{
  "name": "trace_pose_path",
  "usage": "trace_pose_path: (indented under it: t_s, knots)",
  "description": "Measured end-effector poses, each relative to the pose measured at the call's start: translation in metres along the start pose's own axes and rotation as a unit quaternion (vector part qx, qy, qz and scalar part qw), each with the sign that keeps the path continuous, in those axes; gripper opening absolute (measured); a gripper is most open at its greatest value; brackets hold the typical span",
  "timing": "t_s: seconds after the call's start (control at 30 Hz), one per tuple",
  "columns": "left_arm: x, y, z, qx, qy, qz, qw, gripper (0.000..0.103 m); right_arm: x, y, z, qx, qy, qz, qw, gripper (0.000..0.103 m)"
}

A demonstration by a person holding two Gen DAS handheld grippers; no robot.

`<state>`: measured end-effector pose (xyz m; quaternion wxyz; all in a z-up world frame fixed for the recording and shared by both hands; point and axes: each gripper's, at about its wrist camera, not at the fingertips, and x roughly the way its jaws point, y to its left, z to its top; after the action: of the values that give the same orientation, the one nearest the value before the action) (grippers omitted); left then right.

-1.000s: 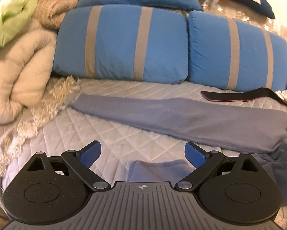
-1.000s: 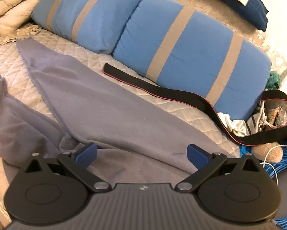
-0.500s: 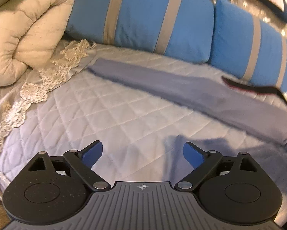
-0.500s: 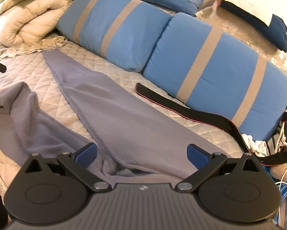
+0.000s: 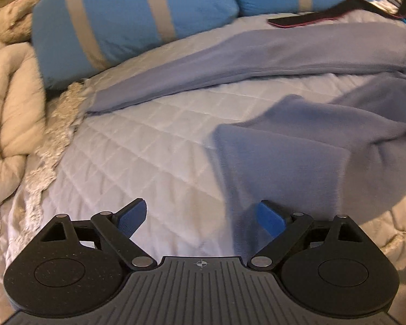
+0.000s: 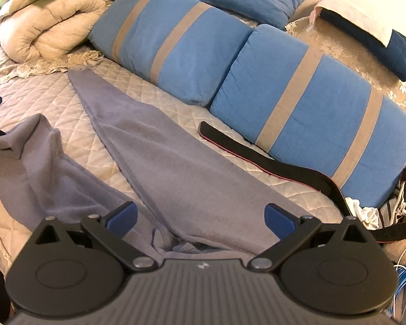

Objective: Fold clothes
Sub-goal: 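Grasp the edge of the pant leg with the left gripper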

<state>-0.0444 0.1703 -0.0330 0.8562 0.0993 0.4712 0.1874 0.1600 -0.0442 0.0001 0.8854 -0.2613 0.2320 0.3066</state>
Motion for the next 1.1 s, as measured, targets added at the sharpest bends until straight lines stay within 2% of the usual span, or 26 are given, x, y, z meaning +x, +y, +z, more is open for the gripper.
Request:
trace_pose_path:
  t_s: [0.13,0.27,0.4,0.7,0.8,0.83,0.97,1.03,1.1]
  knots:
    - [0.002,-0.003,-0.001,0.004,0.0,0.001,1.0,0.086,0.0,0.006,-0.003,-0.014,0.003,0.002,1.0,0.103]
    - [0.001,0.005,-0.006,-0.02,-0.004,-0.038,0.9991,0.069,-0.001,0.011,-0.003,-0.024,-0.001,0.007,1.0,0.103]
    - [-0.002,0.007,-0.016,-0.03,-0.01,-0.071,0.9969,0.059,-0.005,0.013,0.0,-0.025,-0.009,0.009,1.0,0.103]
    - [-0.004,0.012,-0.02,-0.065,0.008,-0.128,0.9896,0.03,-0.011,0.01,0.001,-0.021,-0.017,0.013,1.0,0.103]
    - [-0.004,0.013,-0.02,-0.069,0.01,-0.139,0.9878,0.014,-0.011,0.009,0.001,-0.017,-0.017,0.015,1.0,0.103]
    - [-0.004,0.014,-0.02,-0.07,0.009,-0.14,0.9877,0.007,-0.012,0.008,0.002,-0.014,-0.017,0.017,1.0,0.103]
    - [-0.005,0.016,-0.019,-0.065,0.003,-0.129,0.9895,0.005,-0.009,0.002,0.003,0.004,-0.011,0.018,1.0,0.103]
    - [-0.006,0.017,-0.017,-0.05,0.003,-0.105,0.9932,0.005,-0.006,0.0,0.003,0.01,-0.006,0.011,1.0,0.103]
    - [-0.005,0.017,-0.013,-0.014,0.01,-0.065,0.9977,0.004,-0.002,-0.002,0.004,0.012,0.0,0.003,1.0,0.103]
